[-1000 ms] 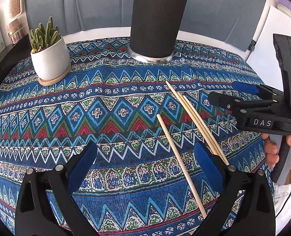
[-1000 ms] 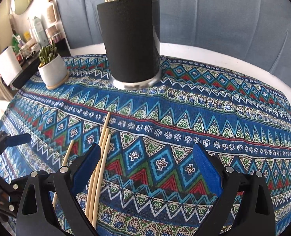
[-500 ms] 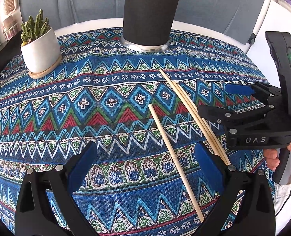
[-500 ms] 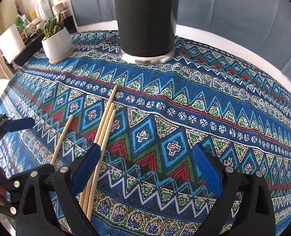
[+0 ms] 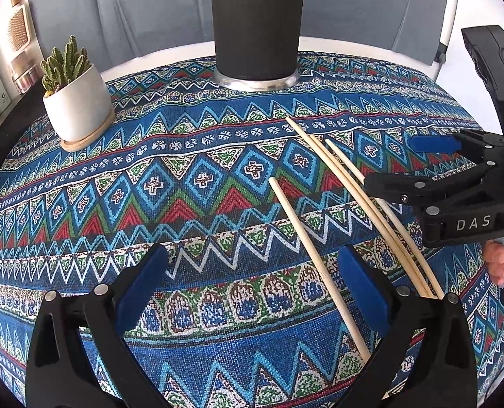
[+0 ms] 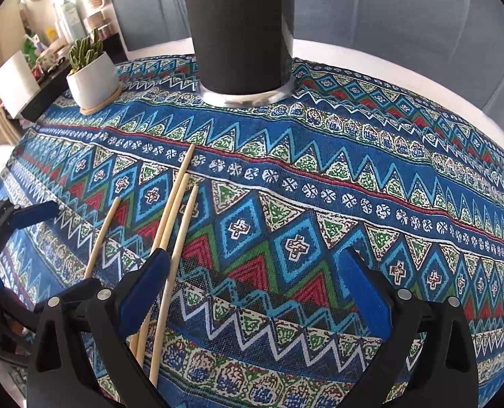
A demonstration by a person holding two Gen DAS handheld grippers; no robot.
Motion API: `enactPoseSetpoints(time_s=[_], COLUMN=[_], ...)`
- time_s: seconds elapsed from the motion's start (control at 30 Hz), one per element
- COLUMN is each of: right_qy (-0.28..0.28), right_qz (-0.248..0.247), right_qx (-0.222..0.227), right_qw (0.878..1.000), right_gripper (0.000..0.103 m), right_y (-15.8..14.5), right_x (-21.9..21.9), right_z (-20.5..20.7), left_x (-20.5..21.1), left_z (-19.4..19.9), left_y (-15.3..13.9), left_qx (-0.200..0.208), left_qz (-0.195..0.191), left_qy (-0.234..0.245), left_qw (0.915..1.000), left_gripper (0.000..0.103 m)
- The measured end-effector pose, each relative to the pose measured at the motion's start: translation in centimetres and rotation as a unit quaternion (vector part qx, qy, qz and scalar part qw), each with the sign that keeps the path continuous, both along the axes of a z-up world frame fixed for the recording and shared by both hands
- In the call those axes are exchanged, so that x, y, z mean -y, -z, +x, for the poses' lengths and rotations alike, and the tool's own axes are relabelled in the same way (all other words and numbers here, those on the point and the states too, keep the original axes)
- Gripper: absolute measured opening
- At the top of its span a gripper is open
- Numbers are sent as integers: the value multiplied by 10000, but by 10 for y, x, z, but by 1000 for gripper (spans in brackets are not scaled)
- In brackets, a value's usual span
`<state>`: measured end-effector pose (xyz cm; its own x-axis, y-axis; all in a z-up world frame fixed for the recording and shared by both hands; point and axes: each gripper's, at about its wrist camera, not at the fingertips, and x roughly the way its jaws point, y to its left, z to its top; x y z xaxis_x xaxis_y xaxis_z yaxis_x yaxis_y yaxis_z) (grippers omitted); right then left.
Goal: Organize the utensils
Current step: 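Move both open tools back down to the remaining sticks on the cloth, then close the left tool on a stick while the right tool grasps another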
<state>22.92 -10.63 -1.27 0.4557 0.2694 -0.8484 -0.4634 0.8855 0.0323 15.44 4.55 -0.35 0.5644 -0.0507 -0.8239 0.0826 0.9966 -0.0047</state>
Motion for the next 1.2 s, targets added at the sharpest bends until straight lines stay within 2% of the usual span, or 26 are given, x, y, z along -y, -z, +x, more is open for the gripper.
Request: enactPoseSetpoints(time_s=[0.1, 0.27, 0.63, 0.73, 0.77, 0.8, 0.83, 0.87, 0.9, 0.93, 1.0, 1.1, 1.2], right_qy=[-71, 127, 97, 75, 57, 25, 20, 24, 31, 54, 60, 124, 189], right_qz=[-147, 1, 2, -14, -7, 8, 26, 60, 55, 24, 97, 242, 291], right_qx=[179, 308, 303, 315, 333, 359, 397, 393, 366, 357, 227, 29, -40], right_qw=[9997, 9994, 9995, 9995, 9994, 9994, 9992, 9992, 9993, 9993, 9997, 9996, 9994], right_gripper=[95, 96, 96, 94, 87, 70, 56, 35, 26, 10, 5, 5, 5], right_y=[1, 2, 1, 0, 0, -2, -5, -8, -9, -10, -12, -13, -14], right_x=[-4, -3, 3, 7, 9, 11, 15, 18, 22, 26, 37, 52, 64], right_z=[-5, -8, -8, -9, -11, -13, -15, -16, -17, -17, -14, -10, -11], left_x=[0, -1, 0, -2, -4, -7, -11, -14, -18, -22, -32, -46, -53], left_z=[1, 0, 0, -4, -7, -9, -10, -12, -12, -13, -14, -14, -12], left_y=[0, 0, 2, 0, -1, -3, -4, -4, -5, -5, -5, -5, -7], left_qx=[0, 1, 1, 58, 126, 184, 223, 249, 265, 278, 282, 175, 44], left_qz=[3, 8, 34, 27, 31, 34, 37, 27, 33, 37, 49, -213, -119], left_qy=[0, 2, -32, -16, -31, -63, -77, -64, -65, -63, -83, -132, -179], left_qw=[10000, 10000, 10000, 10000, 9999, 9998, 9997, 9997, 9996, 9996, 9996, 9995, 9998], left_gripper=[98, 98, 99, 92, 80, 65, 58, 47, 34, 28, 10, 7, 5])
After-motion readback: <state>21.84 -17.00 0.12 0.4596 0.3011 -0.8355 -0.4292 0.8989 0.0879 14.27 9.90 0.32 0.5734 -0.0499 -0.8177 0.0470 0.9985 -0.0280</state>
